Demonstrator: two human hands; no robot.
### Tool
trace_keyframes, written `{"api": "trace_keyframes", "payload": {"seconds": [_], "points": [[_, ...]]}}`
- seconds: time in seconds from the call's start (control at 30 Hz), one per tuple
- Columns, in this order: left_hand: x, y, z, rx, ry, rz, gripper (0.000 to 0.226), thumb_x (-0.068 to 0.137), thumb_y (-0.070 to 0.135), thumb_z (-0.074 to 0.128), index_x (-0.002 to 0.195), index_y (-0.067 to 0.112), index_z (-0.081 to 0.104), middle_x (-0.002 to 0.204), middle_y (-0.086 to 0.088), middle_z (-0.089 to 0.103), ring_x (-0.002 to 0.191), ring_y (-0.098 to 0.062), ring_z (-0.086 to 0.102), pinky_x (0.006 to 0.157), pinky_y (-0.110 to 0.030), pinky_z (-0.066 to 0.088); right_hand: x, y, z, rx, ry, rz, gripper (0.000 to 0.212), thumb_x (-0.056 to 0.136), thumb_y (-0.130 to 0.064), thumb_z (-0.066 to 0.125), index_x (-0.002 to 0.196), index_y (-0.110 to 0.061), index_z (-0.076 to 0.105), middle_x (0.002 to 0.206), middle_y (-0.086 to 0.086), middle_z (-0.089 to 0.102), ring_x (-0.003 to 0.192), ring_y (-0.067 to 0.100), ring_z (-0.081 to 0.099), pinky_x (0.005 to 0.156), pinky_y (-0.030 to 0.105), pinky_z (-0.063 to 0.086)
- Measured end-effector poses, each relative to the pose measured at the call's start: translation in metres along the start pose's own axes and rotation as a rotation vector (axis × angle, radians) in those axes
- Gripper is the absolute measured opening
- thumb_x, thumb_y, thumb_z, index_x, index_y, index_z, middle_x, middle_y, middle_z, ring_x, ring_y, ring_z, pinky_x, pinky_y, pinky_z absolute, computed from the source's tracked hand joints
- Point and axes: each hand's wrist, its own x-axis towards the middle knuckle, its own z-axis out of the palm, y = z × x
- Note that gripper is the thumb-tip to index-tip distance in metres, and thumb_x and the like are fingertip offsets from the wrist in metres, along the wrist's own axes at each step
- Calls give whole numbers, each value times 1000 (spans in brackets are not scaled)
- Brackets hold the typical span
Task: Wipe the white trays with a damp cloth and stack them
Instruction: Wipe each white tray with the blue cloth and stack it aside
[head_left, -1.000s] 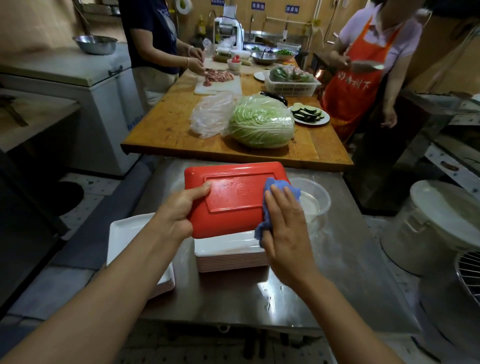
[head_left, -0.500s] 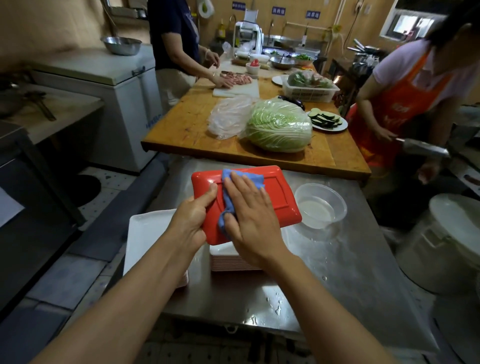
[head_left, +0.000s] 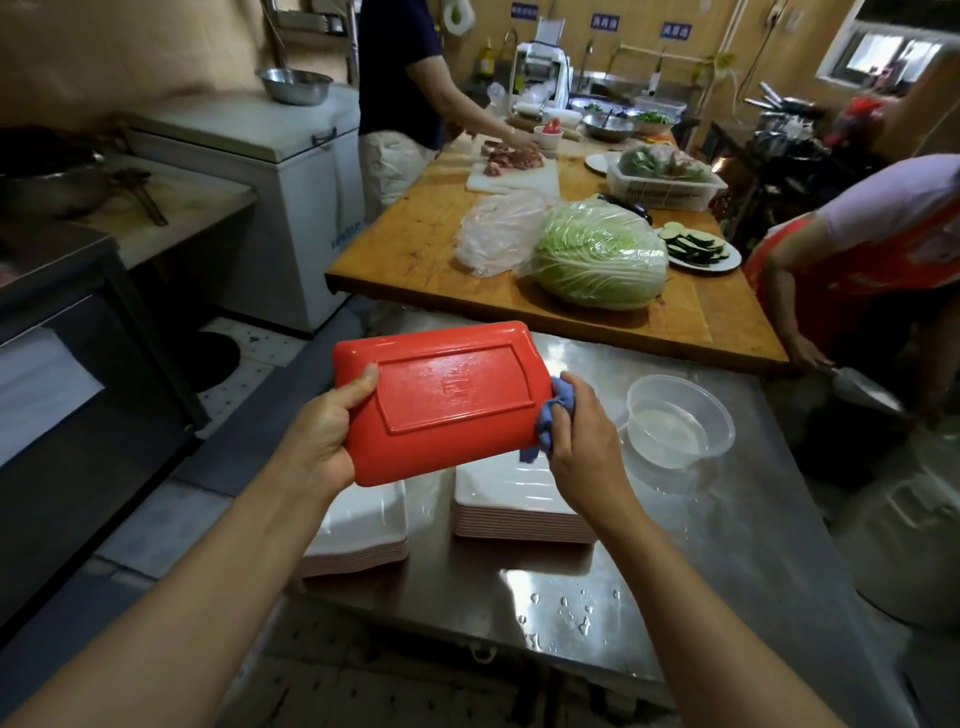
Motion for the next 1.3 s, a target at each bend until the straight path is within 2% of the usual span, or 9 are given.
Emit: {"api": "trace_keyframes", "payload": {"seconds": [0.1, 0.33, 0.47, 0.57, 0.67, 0.8, 0.97, 1.1, 1.3], "points": [[-4, 7, -15, -1, 5, 47, 29, 80, 28, 65, 105, 15, 62, 94, -11, 74, 82, -28, 72, 59, -42, 55, -1, -2, 12, 55, 1, 38, 18, 99, -8, 35, 105, -21, 46, 76, -12, 55, 70, -13, 58, 57, 1, 39], [-15, 31, -49, 88, 53, 278, 24, 75, 23, 69, 97, 15, 64, 83, -8, 74, 74, -20, 72, 59, -35, 57, -2, -16, 40, 229, 25, 92, 20, 92, 1, 45, 91, -19, 45, 61, -11, 57, 51, -7, 57, 43, 3, 37], [-10, 33, -62, 757, 172, 749, 12, 81, 14, 71, 74, 19, 63, 65, 10, 61, 52, 1, 59, 52, -6, 44, 2, -18, 51, 185, -41, 157, 15, 91, -10, 50, 99, -23, 50, 89, -11, 60, 75, -2, 60, 61, 11, 43], [-5, 18, -73, 1315, 146, 951, 15, 81, 25, 73, 77, 12, 67, 66, 7, 53, 58, -9, 52, 53, -17, 38, 1, -19, 56, 188, -83, 191, 17, 93, -11, 48, 97, -27, 51, 88, -8, 61, 80, 6, 60, 67, 22, 45], [-3, -5, -81, 1648, 79, 922, 15, 83, 22, 69, 92, 11, 73, 88, -6, 65, 82, -26, 62, 65, -34, 48, -5, -21, 57, 191, -100, 197, 20, 93, -11, 48, 94, -31, 51, 89, -4, 63, 78, 5, 62, 64, 19, 47], [-8, -34, -81, 1882, -27, 930, 18, 55, 5, 84, 67, 11, 71, 65, -5, 59, 60, -26, 61, 37, -27, 40, -13, -23, 55, 252, -115, 212, 20, 95, -10, 47, 92, -29, 52, 83, -4, 65, 60, -2, 63, 42, 16, 47], [-8, -66, -81, 2051, 8, 940, 28, 40, -4, 79, 51, 11, 59, 55, -4, 52, 48, -22, 54, 33, -20, 29, -18, -19, 53, 218, -122, 229, 16, 94, -12, 50, 98, -26, 54, 93, -2, 66, 82, 7, 65, 70, 20, 52], [-6, -90, -81, 2102, 34, 996, 13, 53, -1, 58, 51, 12, 56, 54, -5, 50, 46, -21, 51, 30, -21, 30, -24, -14, 51, 235, -116, 246, 18, 92, -10, 51, 98, -25, 57, 91, -8, 66, 83, 4, 64, 70, 15, 49], [7, -106, -87, 2119, -20, 801, 42, 25, -1, 87, 52, 12, 57, 55, -4, 51, 43, -20, 50, 33, -17, 28, -28, -6, 48, 208, -121, 251, 14, 92, -12, 53, 100, -24, 56, 92, -7, 65, 83, 3, 63, 64, 8, 47]]}}
